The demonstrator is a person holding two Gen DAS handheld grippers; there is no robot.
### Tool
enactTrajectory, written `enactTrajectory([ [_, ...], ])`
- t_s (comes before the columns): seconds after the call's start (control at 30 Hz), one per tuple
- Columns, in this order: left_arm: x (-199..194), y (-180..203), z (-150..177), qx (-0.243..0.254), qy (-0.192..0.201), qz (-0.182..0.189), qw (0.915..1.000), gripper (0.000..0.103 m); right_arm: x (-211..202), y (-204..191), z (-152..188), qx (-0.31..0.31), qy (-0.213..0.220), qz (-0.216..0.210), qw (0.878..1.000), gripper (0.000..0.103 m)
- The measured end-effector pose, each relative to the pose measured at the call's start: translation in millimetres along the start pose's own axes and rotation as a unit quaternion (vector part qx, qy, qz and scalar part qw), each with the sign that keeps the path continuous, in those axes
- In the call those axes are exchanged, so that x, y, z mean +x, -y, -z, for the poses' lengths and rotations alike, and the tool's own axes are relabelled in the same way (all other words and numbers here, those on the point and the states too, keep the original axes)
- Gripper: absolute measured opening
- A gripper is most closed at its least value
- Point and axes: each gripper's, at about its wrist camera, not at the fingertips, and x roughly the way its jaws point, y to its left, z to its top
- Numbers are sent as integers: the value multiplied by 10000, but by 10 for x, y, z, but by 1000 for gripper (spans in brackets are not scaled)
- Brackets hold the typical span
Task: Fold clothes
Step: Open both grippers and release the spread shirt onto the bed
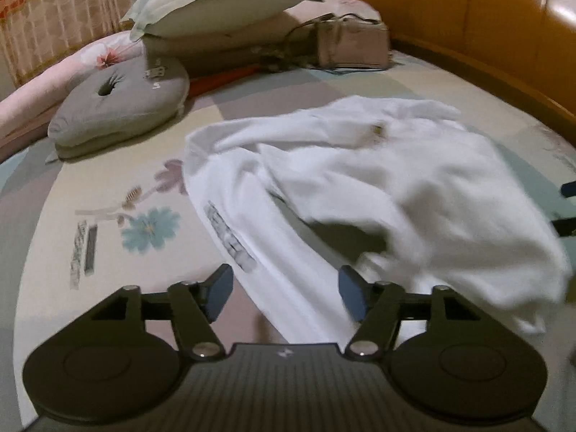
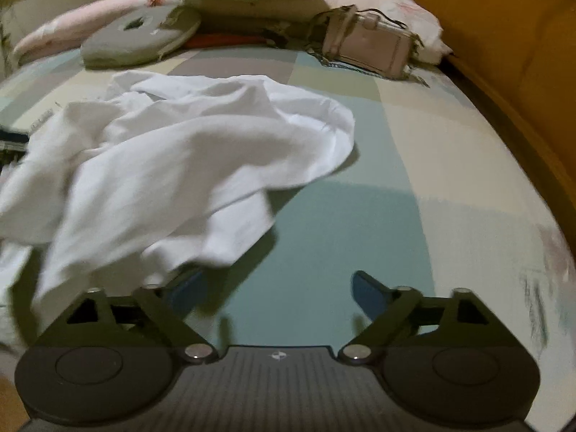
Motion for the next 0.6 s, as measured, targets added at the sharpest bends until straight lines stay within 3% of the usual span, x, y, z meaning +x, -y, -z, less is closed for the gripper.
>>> enactTrajectory([
  [0.13, -263, 228, 204, -60, 74, -43, 9999, 71, -96, -185, 205, 273, -22, -8, 9996, 102],
  [0.37, -711, 617, 551, -159, 205, -132, 9996, 77, -204, -235, 221, 637, 96, -46, 9979, 103],
  [0.6, -813, 738, 605, 67, 253, -335, 9991, 82, -302, -438, 190, 525, 376, -493, 9967, 103],
])
